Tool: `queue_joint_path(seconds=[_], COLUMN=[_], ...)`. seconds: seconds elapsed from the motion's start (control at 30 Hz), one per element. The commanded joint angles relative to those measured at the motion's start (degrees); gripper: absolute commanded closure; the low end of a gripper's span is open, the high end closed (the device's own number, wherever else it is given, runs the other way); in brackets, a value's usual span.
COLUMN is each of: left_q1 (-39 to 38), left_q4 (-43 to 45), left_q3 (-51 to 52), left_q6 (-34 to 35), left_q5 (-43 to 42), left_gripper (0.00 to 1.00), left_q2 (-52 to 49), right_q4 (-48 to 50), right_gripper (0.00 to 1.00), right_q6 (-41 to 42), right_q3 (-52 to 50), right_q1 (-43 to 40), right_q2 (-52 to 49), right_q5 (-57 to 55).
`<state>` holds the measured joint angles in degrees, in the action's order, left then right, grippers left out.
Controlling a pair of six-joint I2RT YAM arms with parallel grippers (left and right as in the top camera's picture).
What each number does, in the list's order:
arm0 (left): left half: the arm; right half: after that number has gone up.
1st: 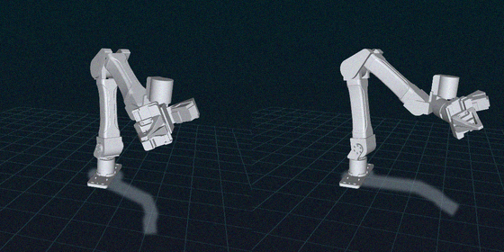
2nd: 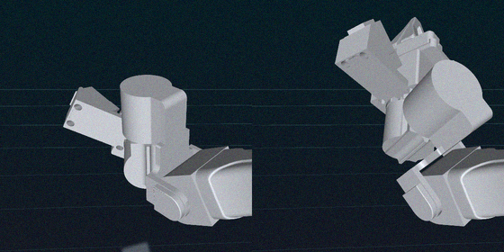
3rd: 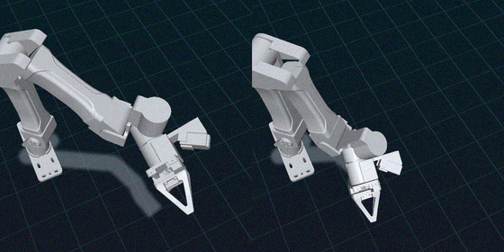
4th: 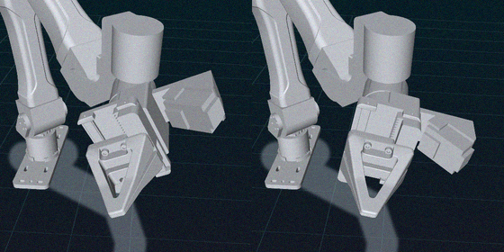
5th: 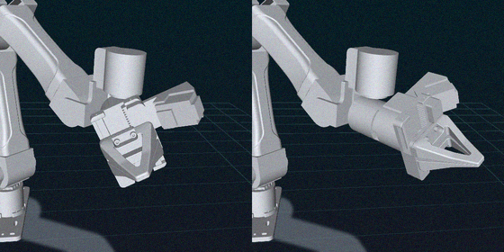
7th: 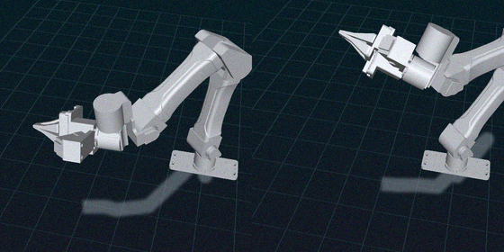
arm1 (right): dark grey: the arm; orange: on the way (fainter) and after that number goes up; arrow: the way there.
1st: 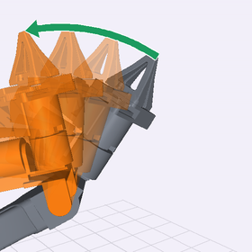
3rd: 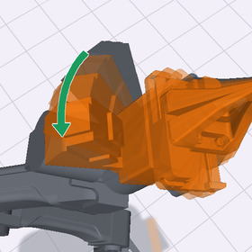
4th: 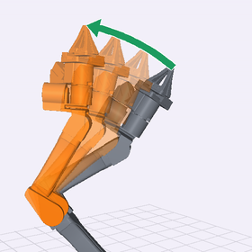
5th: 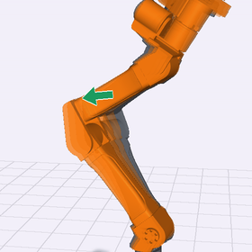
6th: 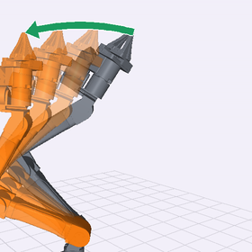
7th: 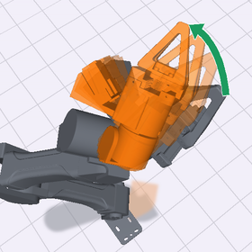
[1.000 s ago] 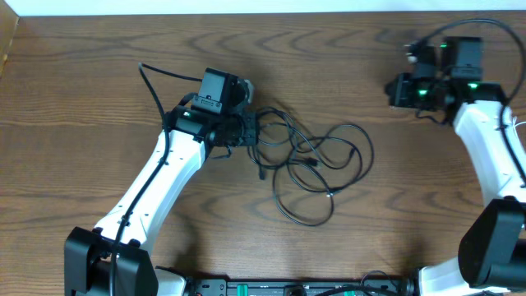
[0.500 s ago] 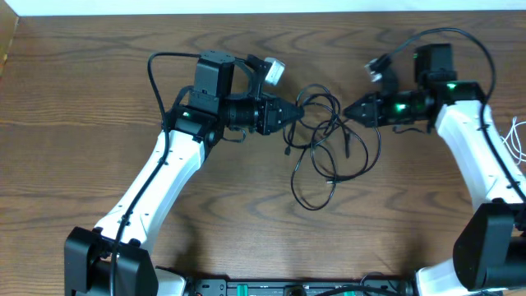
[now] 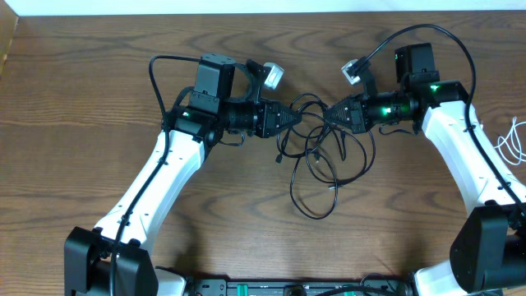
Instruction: Untangle cables
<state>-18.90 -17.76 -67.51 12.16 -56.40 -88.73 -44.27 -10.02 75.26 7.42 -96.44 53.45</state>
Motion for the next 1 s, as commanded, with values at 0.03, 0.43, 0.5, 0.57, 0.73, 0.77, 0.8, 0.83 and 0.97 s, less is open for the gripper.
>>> queue_joint_path(seconds=[0.03, 0.43, 0.5, 0.57, 0.73, 0.77, 0.8, 0.83, 0.97], left_q1=[0.17, 0.17, 0.17, 0.17, 0.17, 0.17, 0.17, 0.17, 0.17], left_q4=[0.07, 0.07, 0.04, 0.04, 0.04, 0.04, 0.04, 0.04, -0.46], left_q3=[-0.22, -0.22, -0.22, -0.22, -0.22, -0.22, -0.22, -0.22, -0.22], left_q6=[-0.57, -1.22, -1.22, -1.22, -1.22, -1.22, -1.22, -1.22, -1.22], left_q5=[0.13, -4.31, -4.44, -4.44, -4.44, -4.44, -4.44, -4.44, -4.44], left_gripper=[0.92, 0.92, 0.93, 0.92, 0.93, 0.93, 0.92, 0.93, 0.93], left_q2=[0.07, 0.07, 0.07, 0.07, 0.07, 0.07, 0.07, 0.07, 0.07], right_q4=[0.02, 3.02, 4.2, 4.74, 4.9, 4.9, 4.87, 4.83, 3.5], right_gripper=[0.99, 0.57, 0.86, 0.99, 0.99, 0.96, 0.94, 0.9, 0.92], right_q6=[-1.42, -1.4, -0.85, 2.84, 14.69, 16.11, 17.31, 19.1, 31.12], right_q3=[0.63, 0.63, 0.63, 0.63, 0.63, 0.63, 0.63, 0.63, 0.28], right_q1=[0.26, 6.03, 6.86, 7.45, 8.55, 8.55, 8.55, 8.55, 8.52], right_q2=[1.53, 1.51, 1.51, 1.51, 1.51, 1.51, 1.51, 1.51, 1.33], right_q5=[1.77, -7.69, -12.68, -20.5, -40.11, -41.79, -43.39, -45.38, -59.25])
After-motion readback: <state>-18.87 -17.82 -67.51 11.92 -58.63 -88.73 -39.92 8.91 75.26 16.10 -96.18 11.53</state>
